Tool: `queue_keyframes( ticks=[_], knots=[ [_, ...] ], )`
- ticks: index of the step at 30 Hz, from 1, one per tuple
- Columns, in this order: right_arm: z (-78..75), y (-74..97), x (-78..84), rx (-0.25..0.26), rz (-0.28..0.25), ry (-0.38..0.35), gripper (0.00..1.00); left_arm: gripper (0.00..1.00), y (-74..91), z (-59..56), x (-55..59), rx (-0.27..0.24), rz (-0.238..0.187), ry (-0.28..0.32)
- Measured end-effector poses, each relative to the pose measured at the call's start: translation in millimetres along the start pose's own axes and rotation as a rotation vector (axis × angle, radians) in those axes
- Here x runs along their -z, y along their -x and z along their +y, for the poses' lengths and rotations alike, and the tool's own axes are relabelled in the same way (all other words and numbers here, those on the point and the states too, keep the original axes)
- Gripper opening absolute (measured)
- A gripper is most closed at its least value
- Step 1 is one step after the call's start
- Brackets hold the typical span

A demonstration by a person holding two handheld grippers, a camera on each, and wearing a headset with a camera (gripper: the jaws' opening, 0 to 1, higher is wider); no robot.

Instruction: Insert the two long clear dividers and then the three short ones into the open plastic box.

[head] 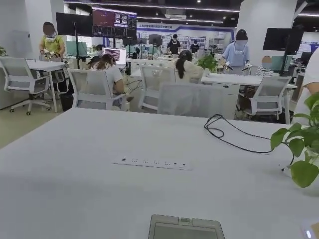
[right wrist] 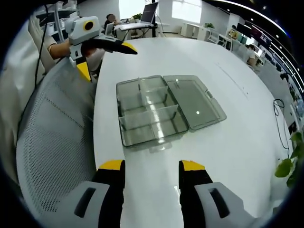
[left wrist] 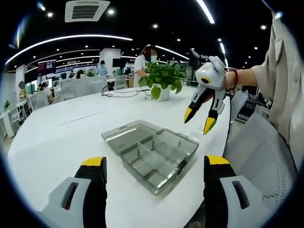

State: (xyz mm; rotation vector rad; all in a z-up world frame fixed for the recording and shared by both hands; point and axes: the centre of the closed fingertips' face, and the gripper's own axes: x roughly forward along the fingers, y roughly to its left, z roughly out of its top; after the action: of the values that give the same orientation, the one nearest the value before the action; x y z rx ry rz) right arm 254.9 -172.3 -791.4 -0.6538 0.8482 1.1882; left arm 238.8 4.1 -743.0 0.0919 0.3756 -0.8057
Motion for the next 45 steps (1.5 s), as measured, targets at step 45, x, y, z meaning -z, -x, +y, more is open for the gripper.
queue_keyframes(
  ticks=[45],
  knots=[
    [-28.4, -9.6, 103.4, -0.044, 0.258, 0.109, 0.35, 0.83, -1.7, 3.2, 3.0, -0.012, 0.012, 0.0]
  ],
)
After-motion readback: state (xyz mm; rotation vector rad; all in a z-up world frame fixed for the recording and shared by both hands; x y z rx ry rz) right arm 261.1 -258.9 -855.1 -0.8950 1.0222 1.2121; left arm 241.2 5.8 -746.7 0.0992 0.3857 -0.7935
